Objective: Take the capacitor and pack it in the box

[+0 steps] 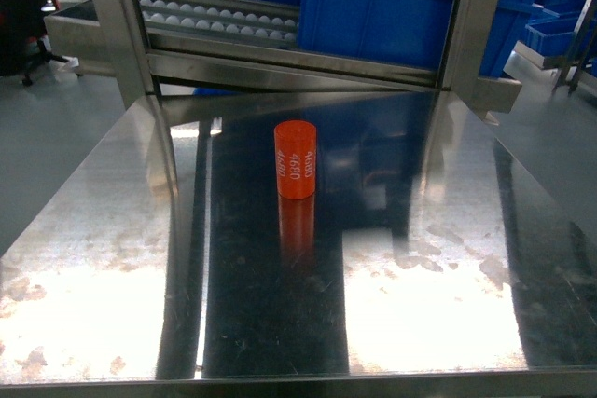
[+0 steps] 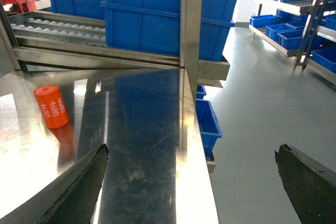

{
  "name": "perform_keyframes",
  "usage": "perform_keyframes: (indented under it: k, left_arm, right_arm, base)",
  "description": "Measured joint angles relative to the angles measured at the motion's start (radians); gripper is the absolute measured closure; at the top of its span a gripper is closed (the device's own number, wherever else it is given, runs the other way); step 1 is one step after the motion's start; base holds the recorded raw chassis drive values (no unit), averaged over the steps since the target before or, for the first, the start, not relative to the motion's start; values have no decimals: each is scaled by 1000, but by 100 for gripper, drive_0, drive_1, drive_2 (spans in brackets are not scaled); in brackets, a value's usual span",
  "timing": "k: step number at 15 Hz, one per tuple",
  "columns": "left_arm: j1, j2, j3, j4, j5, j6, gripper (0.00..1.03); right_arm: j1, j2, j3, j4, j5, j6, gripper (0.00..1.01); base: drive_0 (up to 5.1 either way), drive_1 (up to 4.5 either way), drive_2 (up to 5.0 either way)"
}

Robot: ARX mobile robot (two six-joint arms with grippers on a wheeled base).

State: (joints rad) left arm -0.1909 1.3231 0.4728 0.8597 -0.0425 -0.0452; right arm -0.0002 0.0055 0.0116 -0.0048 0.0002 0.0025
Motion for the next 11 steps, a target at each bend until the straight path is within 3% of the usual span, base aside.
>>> perform_keyframes:
  k: [3, 7, 8, 11]
  left_arm:
    - [-42, 183, 121, -29, 18, -6, 5]
    - [-154, 540, 432, -81, 16, -62, 5]
    - [-217, 705, 566, -106, 4, -62, 5]
    - [-232, 835, 673, -142, -50, -54, 5]
  right_arm:
    - [0, 0, 0, 0, 0, 0, 3]
    - [0, 0, 0, 0, 0, 0, 3]
    - [0, 0, 0, 0, 0, 0, 3]
    - [0, 0, 0, 0, 0, 0, 3]
  base:
    - [0, 0, 0]
    - [0, 0, 0]
    - [0, 0, 0]
    - [0, 0, 0]
